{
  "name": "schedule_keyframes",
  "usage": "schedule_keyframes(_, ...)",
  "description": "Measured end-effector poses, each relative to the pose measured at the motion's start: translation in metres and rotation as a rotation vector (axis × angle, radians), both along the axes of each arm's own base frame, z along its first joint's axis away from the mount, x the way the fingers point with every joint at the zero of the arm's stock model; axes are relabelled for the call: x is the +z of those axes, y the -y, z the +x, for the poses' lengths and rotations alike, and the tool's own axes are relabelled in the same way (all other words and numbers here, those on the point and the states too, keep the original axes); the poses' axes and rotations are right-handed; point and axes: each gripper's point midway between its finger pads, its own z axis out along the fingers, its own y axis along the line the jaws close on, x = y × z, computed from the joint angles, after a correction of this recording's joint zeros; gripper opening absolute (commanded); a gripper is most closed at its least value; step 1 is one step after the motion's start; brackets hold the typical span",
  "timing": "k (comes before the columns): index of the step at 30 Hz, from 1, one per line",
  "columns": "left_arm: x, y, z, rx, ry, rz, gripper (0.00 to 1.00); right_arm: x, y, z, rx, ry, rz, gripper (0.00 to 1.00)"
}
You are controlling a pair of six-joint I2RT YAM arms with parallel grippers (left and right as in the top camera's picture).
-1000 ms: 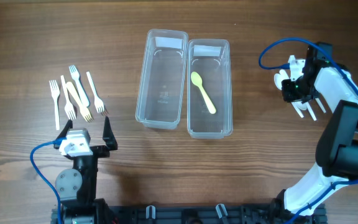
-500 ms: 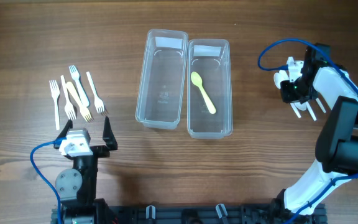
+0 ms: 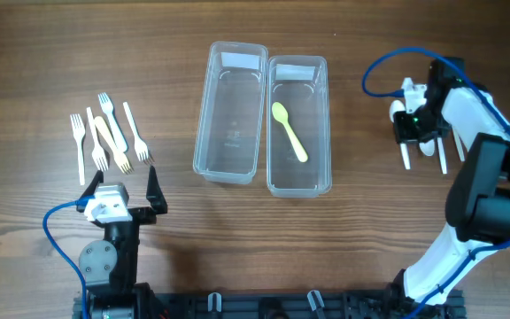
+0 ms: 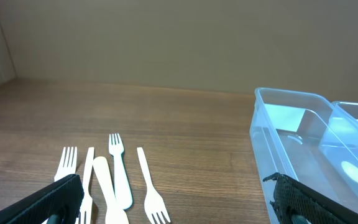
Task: Pack container
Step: 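Move right gripper back to spoons and grasp a white spoon, then carry white spoon with right gripper and release into right container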
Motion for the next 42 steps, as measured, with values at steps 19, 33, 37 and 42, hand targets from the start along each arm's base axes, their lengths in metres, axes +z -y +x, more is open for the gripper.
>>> schedule_keyframes(19, 0.0, 0.0, 0.0, 0.0, 0.0, 0.0, 1.0, 0.167, -0.155, 0.033, 0.159, 0.408, 0.348, 0.04)
schedule_keyframes(33, 0.0, 0.0, 0.0, 0.0, 0.0, 0.0, 1.0, 0.182, -0.242, 0.023, 0.192, 0.427, 0.435, 0.05)
schedule_keyframes(37, 0.0, 0.0, 0.0, 0.0, 0.0, 0.0, 1.0, 0.167, -0.252, 0.022, 0.201, 0.395, 0.426, 0.17)
schedule_keyframes(42, 0.0, 0.0, 0.0, 0.0, 0.0, 0.0, 1.0, 0.158, -0.25, 0.024, 0.179, 0.379, 0.416, 0.54)
